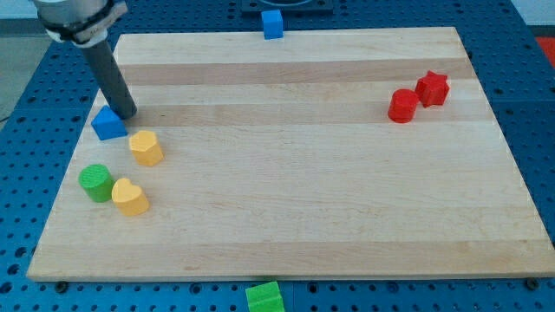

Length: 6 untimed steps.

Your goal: Slide red circle right a bit

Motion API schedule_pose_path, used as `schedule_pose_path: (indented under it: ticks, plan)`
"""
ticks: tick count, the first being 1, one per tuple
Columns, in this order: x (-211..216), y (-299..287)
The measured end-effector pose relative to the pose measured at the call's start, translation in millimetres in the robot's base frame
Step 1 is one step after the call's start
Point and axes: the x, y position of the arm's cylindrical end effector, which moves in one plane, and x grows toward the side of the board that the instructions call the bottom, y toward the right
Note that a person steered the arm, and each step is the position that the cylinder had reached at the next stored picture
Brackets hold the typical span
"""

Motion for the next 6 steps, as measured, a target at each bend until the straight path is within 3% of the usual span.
schedule_pose_path:
  ticks: [1,2,3,4,5,6]
  plan:
    - [7,4]
    - [-35,-12]
    - [0,-44]
    - [41,12]
    - [-3,37]
    - [-27,140]
